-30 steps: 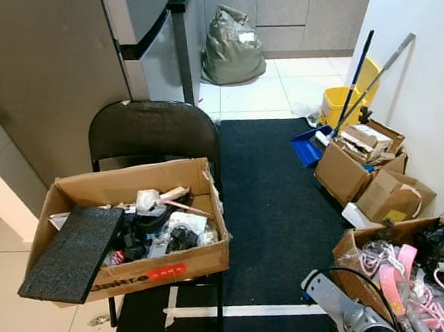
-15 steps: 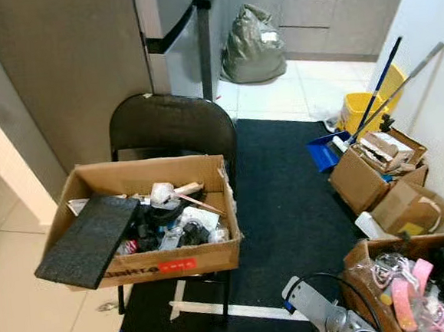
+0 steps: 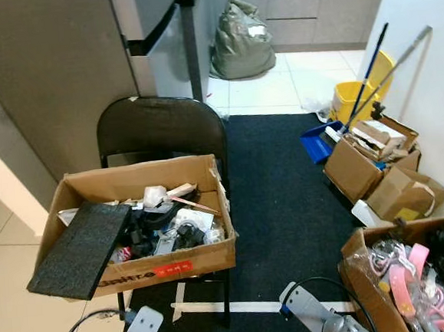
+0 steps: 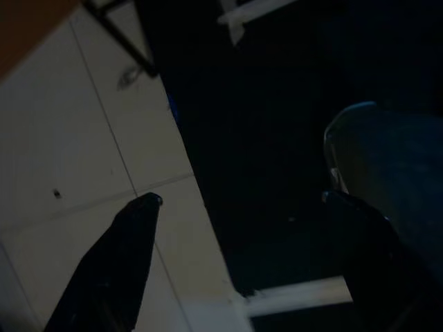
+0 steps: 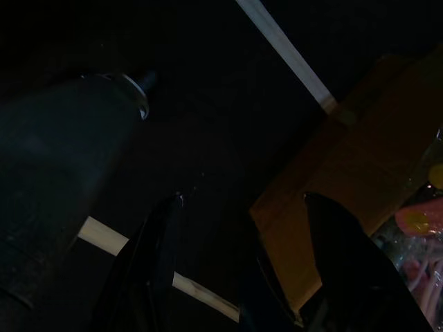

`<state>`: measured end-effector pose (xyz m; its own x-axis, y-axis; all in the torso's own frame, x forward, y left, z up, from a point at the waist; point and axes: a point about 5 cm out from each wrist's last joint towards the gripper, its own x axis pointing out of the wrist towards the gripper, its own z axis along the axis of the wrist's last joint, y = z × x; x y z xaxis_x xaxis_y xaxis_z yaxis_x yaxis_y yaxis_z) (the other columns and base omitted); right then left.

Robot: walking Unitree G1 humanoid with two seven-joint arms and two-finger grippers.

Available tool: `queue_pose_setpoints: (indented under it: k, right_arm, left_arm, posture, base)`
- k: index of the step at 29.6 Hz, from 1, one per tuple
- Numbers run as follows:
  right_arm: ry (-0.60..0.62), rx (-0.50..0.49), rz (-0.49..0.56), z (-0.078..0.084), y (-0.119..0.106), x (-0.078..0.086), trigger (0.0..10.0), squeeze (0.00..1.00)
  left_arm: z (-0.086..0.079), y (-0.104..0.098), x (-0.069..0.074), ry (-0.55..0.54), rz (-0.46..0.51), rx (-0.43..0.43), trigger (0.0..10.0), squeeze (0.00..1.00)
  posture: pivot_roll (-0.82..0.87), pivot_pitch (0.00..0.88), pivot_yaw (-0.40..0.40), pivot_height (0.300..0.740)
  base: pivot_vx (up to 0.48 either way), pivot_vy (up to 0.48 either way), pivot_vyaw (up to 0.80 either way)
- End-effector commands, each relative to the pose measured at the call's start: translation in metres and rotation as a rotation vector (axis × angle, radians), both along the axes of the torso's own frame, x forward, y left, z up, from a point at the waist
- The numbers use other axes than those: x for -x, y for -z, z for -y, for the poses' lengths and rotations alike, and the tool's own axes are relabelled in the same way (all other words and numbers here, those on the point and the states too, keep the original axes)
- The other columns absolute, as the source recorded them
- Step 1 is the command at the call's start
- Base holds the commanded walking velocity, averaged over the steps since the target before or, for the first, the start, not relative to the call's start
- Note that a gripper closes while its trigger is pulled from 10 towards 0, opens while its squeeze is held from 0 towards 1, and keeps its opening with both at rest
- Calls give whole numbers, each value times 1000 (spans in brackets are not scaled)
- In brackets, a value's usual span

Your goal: Picking trash to rubbish bin

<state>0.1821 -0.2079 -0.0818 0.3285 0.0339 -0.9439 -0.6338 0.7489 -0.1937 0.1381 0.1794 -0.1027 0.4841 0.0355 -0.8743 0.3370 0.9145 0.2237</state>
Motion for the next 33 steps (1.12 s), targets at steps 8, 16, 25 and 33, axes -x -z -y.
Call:
queue_pose_setpoints:
  k: [8, 16, 25, 33]
  right_arm:
    - [39, 1, -18, 3, 3, 6, 10000, 0]
    - [-2, 24, -23, 6, 3, 8, 10000, 0]
    - [1, 28, -26, 8, 3, 11, 10000, 0]
    - [10, 29, -28, 10, 4, 12, 10000, 0]
  left_arm:
    - [-26, 11, 49, -182, -138, -6, 10000, 0]
    - [-24, 11, 45, -189, -129, -4, 10000, 0]
    - [-21, 11, 45, -182, -129, 1, 10000, 0]
    - [-22, 12, 49, -179, -141, 1, 10000, 0]
  posture:
    - [88, 3, 15, 740]
    - [99, 6, 9, 740]
    - [98, 8, 10, 740]
    - [91, 14, 15, 740]
  base:
    - [-93, 0, 0]
    - [-264, 0, 0]
    - [-280, 0, 0]
    - [-285, 0, 0]
